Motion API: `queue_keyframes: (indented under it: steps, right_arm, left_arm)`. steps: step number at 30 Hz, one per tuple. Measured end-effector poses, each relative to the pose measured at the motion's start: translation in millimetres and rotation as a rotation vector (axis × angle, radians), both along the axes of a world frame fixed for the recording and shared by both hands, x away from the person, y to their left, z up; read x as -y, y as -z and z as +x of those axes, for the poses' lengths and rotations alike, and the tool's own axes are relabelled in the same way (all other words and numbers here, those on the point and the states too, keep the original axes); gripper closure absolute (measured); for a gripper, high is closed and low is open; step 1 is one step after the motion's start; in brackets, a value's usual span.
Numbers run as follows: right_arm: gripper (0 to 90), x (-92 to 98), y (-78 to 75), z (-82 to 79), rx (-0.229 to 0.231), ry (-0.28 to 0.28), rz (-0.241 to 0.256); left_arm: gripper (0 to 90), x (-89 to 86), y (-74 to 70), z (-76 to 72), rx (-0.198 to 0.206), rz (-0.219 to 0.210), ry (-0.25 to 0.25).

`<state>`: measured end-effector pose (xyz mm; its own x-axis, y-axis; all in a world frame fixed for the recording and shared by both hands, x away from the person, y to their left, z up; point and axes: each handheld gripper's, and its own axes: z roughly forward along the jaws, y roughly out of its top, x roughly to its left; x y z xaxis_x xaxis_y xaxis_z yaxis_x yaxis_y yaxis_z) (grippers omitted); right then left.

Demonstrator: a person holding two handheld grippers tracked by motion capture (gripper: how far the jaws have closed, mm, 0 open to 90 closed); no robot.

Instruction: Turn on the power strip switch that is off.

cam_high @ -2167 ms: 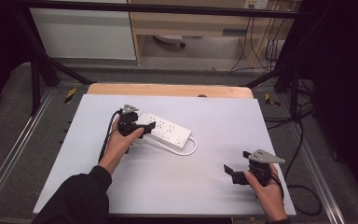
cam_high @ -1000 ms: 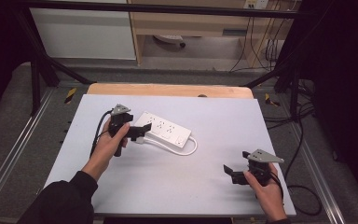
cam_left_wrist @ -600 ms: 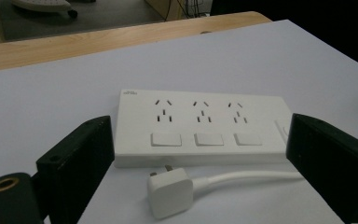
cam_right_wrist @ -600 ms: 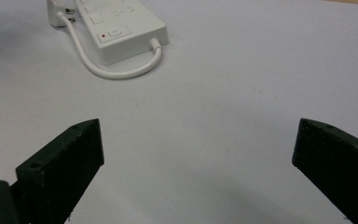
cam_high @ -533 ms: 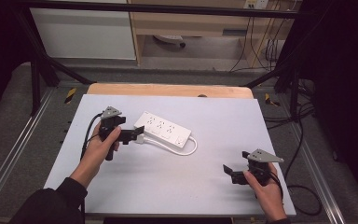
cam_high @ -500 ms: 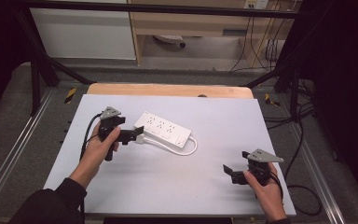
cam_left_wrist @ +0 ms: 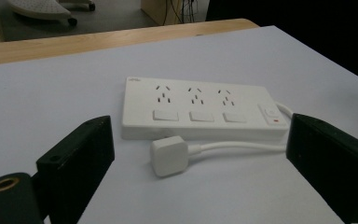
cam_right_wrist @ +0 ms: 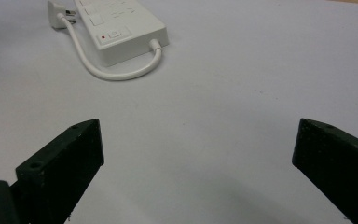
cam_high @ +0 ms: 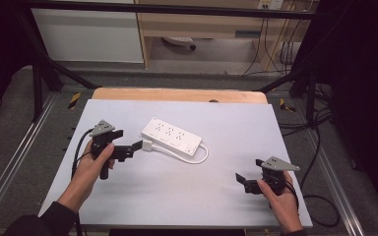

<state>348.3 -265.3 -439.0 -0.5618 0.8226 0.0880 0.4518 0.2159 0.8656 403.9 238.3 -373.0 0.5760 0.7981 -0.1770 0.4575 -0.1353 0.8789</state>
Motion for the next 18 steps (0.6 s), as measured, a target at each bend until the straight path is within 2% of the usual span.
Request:
queue_keyframes:
  steps: [6, 12, 18]
  right_arm:
    - [2.4, 0.2, 0.0, 0.0, 0.001, 0.001, 0.001]
    - [2.4, 0.3, -0.2, -0.3, 0.003, 0.007, 0.002]
    - [2.4, 2.3, -0.9, -0.7, 0.004, 0.016, 0.008]
  left_arm:
    - [7.7, -23.2, 4.8, -24.8, 0.019, -0.012, -0.006]
    - [8.0, -45.0, 10.7, -45.8, 0.040, -0.023, -0.046]
    - [8.8, -55.7, 30.6, -66.1, 0.035, -0.029, -0.057]
